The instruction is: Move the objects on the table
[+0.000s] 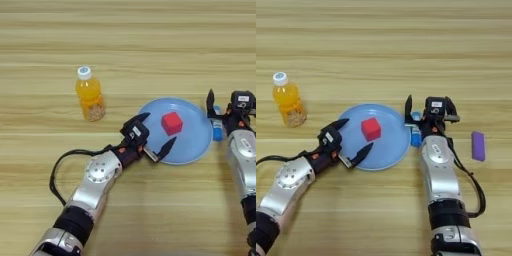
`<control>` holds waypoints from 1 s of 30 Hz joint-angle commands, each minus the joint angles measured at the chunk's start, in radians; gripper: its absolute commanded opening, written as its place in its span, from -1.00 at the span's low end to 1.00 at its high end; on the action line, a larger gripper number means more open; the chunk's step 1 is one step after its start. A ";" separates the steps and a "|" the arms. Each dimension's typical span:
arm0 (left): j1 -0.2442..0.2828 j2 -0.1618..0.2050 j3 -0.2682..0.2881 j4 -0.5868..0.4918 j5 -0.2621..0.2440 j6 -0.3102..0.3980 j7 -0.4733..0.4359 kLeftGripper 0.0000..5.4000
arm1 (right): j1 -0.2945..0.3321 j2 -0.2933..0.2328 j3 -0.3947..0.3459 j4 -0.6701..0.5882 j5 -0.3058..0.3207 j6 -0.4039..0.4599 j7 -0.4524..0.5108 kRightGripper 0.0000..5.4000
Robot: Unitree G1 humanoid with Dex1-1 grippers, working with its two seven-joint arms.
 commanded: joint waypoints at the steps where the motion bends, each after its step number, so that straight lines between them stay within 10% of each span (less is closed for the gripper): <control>1: -0.019 -0.006 -0.005 0.025 0.020 -0.019 -0.009 1.00 | -0.013 0.004 0.001 0.001 0.000 0.001 -0.008 0.99; 30: -0.042 0.004 -0.056 -0.117 0.049 0.072 -0.045 1.00 | -0.008 0.020 0.014 -0.013 -0.005 0.008 -0.019 0.99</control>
